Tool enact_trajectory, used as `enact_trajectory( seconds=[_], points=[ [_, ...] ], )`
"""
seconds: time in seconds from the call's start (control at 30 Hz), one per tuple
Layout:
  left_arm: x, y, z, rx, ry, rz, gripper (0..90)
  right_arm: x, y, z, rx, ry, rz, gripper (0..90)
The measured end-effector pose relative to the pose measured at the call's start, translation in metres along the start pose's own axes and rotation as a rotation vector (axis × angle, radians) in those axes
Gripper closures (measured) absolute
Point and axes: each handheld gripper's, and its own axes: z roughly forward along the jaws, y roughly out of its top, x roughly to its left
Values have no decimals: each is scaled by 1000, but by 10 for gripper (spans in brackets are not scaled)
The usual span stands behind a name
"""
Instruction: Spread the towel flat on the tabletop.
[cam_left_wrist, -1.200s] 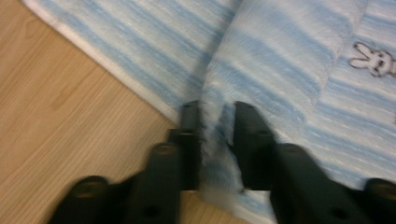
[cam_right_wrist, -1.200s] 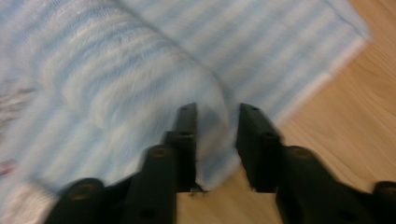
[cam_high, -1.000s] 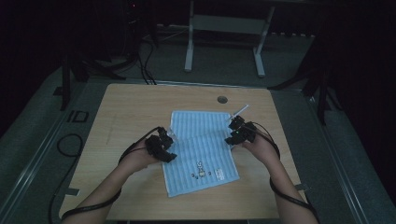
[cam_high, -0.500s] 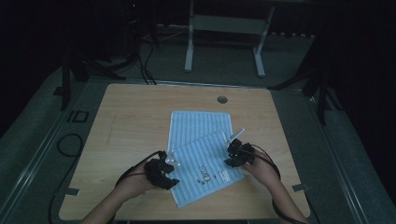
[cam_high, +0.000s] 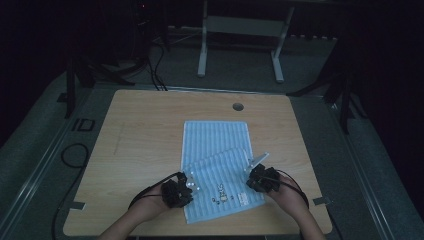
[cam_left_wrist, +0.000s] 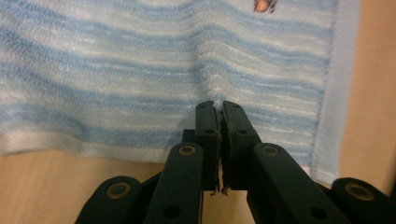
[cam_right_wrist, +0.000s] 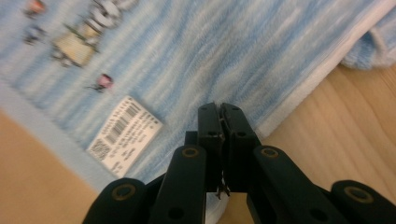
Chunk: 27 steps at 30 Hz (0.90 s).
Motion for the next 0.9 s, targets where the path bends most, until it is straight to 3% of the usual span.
enact_trajectory(
  seconds=[0.07, 0.13, 0.17, 0.23, 0.27, 0.33, 0.4, 0.43, 0.5, 0.6, 0.67, 0.73, 0.8, 0.83, 0.9],
  points=[
    [-8, -1, -4, 4, -32, 25, 861, 4, -4, -7, -12, 10, 6, 870],
    [-17, -2, -7, 10, -89, 38, 858, 24, -18, -21, -23, 36, 1, 869],
    [-21, -4, -9, 8, -102, 50, 858, 24, -18, -21, -23, 36, 1, 869],
    [-29, -7, -12, 18, -156, 54, 850, 46, -38, -25, 11, 73, 3, 864],
    [-33, -9, -14, 18, -187, 60, 850, 46, -38, -25, 11, 73, 3, 864],
    [-40, -12, -19, 34, -254, 86, 832, 58, -52, -25, 34, 133, 8, 838],
    [-45, -14, -26, 24, -271, 94, 810, 64, -59, -26, 46, 137, 1, 815],
    [-44, -14, -30, 16, -263, 87, 732, 70, -68, -33, 41, 143, 9, 750],
    [-38, -12, -41, -9, -215, 74, 657, 68, -69, -44, 11, 95, 25, 720],
    [-22, -7, -52, -34, -108, 53, 611, 51, -61, -59, -51, 24, 28, 738],
    [-7, -3, -53, -63, -88, 21, 590, 35, -49, -62, -73, -22, 39, 791],
    [9, 1, -47, -71, -48, -10, 590, 19, -36, -58, -92, -41, 38, 804],
    [25, 6, -37, -56, -36, -42, 590, 5, -21, -48, -89, -55, 40, 819],
    [31, 8, -33, -44, -11, -45, 590, -2, -14, -43, -92, -49, 44, 818],
    [42, 13, -24, -30, -12, -51, 589, -13, -2, -31, -87, -51, 45, 818]
  ],
)
